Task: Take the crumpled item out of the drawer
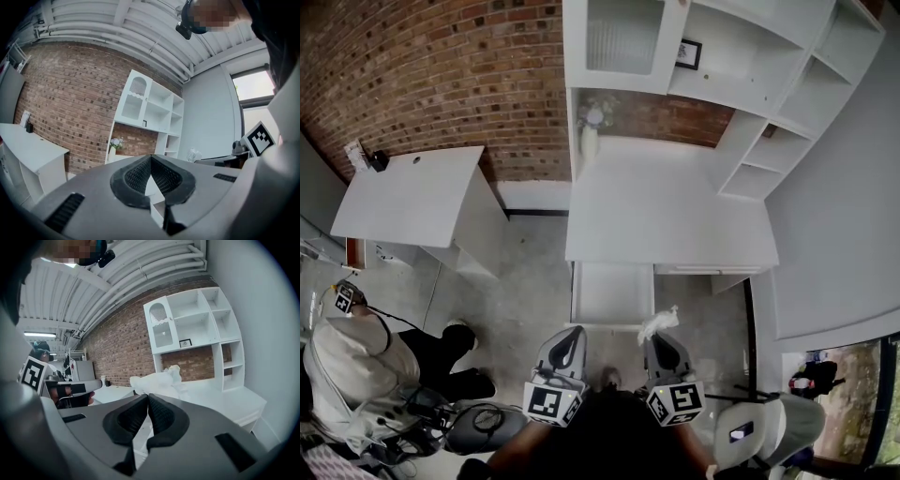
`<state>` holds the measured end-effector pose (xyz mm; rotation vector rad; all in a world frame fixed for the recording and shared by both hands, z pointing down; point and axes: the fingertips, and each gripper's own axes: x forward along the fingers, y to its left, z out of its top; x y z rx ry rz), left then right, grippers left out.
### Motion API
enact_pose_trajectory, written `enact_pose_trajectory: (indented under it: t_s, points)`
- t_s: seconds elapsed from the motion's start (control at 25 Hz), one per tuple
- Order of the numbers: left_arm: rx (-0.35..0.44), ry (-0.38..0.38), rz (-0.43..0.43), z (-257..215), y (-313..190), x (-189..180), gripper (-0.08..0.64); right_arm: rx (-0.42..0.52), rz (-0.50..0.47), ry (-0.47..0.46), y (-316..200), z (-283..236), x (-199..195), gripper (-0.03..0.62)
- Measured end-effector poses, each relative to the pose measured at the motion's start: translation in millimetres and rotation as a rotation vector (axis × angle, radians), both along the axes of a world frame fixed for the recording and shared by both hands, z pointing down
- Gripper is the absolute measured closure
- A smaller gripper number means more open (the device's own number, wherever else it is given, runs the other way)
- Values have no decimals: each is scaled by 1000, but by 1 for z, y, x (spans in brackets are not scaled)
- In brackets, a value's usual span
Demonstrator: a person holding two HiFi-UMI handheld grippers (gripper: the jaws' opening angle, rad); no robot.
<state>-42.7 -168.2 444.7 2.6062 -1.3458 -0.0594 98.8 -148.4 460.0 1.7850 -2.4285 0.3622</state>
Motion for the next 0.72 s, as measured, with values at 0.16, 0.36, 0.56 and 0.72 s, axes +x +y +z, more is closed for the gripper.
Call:
enact_pose_trajectory:
  t_s: [0.16, 0.36, 0.56, 0.72]
  points:
    - [3, -2, 5, 0, -1, 3, 543, -1, 7, -1, 2, 1, 2, 572]
    - [7, -6, 7, -1, 0, 6, 543, -3, 4, -4, 3, 2, 4, 572]
    - [2, -5, 5, -1, -2, 7, 543, 5, -7, -10, 2, 3, 3, 572]
    - [2, -4, 8, 1, 1, 11, 543, 2, -2, -13, 4, 5, 5, 572]
